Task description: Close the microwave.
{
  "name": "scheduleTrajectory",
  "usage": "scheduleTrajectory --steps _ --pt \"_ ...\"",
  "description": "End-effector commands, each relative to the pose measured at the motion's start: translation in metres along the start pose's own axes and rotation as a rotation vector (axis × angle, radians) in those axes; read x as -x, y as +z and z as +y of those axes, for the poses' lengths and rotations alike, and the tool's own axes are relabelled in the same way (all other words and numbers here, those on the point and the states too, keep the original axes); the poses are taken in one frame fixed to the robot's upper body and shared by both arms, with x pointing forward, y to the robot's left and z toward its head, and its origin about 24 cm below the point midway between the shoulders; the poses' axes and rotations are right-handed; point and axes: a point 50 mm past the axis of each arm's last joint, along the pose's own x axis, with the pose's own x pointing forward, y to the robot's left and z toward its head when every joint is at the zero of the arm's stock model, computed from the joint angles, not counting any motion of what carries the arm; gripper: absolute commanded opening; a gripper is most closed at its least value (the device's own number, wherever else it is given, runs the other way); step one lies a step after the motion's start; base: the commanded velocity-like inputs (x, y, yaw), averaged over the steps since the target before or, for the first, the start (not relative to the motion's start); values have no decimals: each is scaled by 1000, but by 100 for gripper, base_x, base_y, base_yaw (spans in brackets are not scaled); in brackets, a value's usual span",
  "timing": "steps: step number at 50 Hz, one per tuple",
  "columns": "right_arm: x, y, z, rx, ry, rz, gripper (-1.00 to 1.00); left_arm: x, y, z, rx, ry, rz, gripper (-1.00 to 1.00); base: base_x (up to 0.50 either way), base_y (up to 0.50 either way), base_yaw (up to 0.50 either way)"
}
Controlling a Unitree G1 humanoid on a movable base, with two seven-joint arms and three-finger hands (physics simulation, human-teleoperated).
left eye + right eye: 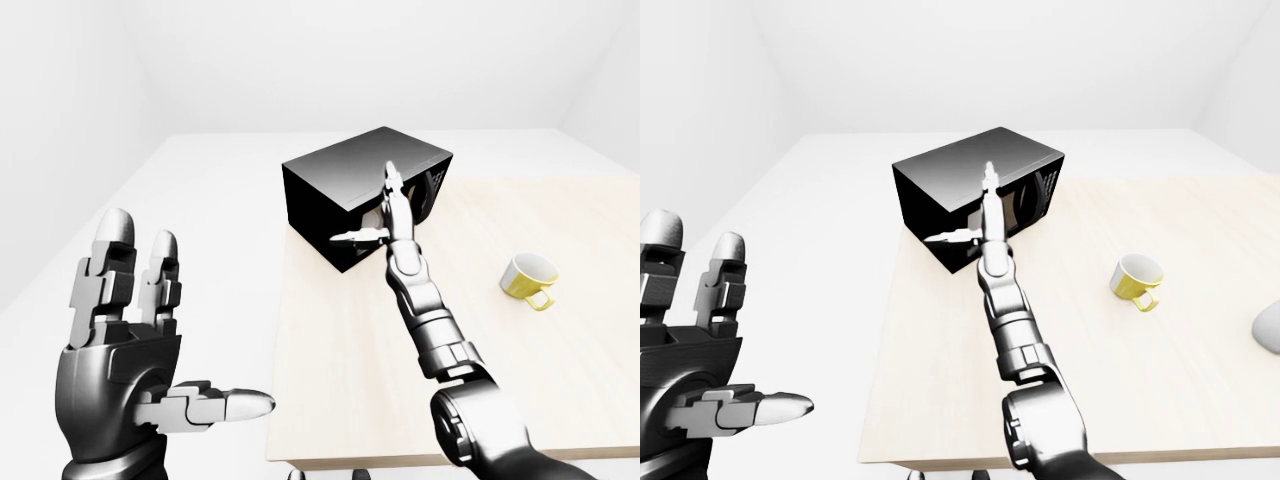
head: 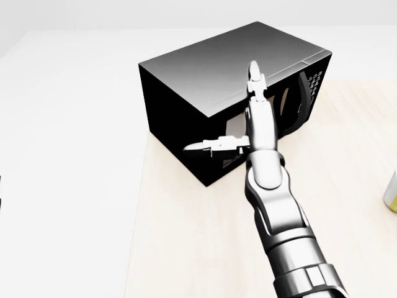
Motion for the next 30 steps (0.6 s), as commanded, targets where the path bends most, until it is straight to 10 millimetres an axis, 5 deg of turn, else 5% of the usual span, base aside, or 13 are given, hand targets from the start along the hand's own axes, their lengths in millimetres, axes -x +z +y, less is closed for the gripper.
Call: scheduleTrajectory --steps 1,17,30 --pt "23 39 -5 -8 20 -154 100 -1 1 0 1 -1 -14 100 0 0 0" --pt "83 67 -18 -9 20 -359 100 -1 0 0 2 2 -4 100 0 0 0" --pt "113 100 -28 -24 2 -526 100 0 0 0 1 1 -7 100 0 0 0"
